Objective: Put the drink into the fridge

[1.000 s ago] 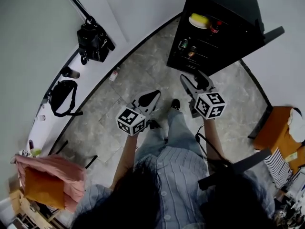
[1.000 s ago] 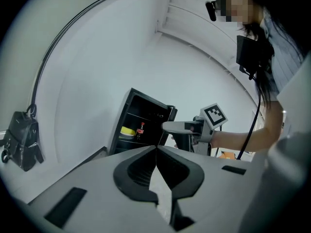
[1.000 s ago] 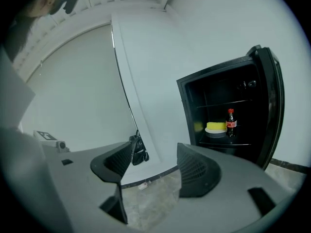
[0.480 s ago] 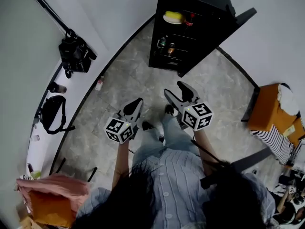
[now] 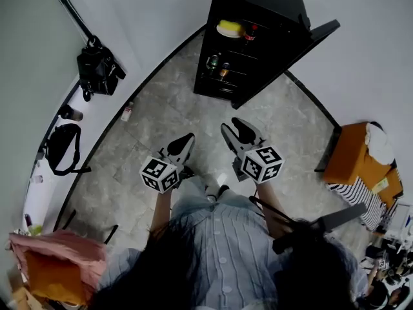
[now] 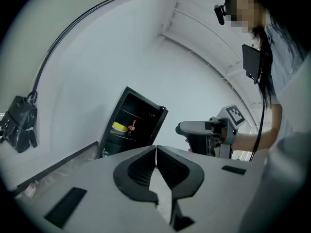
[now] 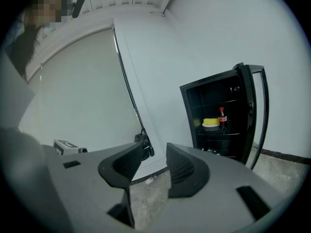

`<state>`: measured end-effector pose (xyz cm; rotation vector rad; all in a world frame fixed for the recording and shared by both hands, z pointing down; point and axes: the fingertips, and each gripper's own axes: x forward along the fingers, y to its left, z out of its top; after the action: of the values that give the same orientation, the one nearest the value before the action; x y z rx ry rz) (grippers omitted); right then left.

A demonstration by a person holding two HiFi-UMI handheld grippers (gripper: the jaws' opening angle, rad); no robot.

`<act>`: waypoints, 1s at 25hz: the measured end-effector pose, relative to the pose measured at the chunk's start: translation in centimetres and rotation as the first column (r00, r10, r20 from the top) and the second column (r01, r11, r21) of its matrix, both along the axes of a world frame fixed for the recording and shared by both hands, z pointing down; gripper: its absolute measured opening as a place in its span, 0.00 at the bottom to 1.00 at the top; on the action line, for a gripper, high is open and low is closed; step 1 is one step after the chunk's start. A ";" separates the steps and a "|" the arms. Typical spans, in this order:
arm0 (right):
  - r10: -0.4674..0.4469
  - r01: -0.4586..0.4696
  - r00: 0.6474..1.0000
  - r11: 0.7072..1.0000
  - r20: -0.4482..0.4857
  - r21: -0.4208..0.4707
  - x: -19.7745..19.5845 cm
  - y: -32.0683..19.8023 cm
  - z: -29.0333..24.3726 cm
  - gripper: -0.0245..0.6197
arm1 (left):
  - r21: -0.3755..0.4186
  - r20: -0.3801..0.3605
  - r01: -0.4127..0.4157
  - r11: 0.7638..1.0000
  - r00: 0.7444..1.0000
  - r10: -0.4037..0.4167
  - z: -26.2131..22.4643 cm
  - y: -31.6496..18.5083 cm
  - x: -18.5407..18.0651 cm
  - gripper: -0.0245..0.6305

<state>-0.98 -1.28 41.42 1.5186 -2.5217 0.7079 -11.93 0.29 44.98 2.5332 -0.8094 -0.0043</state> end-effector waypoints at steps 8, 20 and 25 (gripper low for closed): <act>-0.026 0.026 1.000 0.999 0.005 0.032 4.0 3.5 -2.1 0.21 | 0.050 0.009 0.028 0.998 1.000 -0.029 -2.9 1.3 3.9 0.05; -0.060 0.061 0.998 0.998 -0.030 0.020 11.9 12.1 -1.1 0.15 | 0.095 0.064 0.052 0.994 0.996 -0.059 -5.6 8.4 10.2 0.05; -0.100 0.101 0.994 0.995 -0.040 0.019 12.4 14.7 -0.6 0.12 | 0.097 0.091 0.074 0.993 0.992 -0.083 -5.8 11.8 11.2 0.05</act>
<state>11.46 13.45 40.82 1.3860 -2.5633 0.6330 -0.70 12.05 39.17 2.6043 -0.9670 0.0544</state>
